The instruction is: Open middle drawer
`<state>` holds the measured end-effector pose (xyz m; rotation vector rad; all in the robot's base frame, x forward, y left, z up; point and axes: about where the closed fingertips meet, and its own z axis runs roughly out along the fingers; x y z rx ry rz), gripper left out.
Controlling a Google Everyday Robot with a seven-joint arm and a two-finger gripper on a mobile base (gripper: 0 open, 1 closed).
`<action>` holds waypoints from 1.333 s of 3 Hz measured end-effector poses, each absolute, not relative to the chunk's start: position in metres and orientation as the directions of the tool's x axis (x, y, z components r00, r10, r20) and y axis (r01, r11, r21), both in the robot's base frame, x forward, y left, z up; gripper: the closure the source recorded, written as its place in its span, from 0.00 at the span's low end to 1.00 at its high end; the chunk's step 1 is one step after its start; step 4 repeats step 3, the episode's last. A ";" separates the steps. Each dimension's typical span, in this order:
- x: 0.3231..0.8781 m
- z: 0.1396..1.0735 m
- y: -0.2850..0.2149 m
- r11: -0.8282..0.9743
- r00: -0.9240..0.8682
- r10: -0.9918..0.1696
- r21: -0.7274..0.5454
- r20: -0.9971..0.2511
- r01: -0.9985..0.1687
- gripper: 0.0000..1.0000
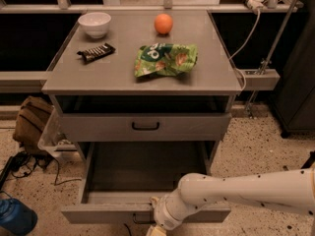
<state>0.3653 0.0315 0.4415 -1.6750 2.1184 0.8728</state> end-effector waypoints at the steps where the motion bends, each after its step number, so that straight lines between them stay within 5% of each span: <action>1: 0.348 0.439 0.028 0.145 -0.292 -0.758 0.286 -0.583 -0.947 0.00; 4: 0.333 0.439 0.026 0.151 -0.305 -0.744 0.295 -0.594 -0.943 0.00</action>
Offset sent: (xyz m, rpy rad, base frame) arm -0.0628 -0.0165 -0.0115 0.0348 0.0443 -0.0568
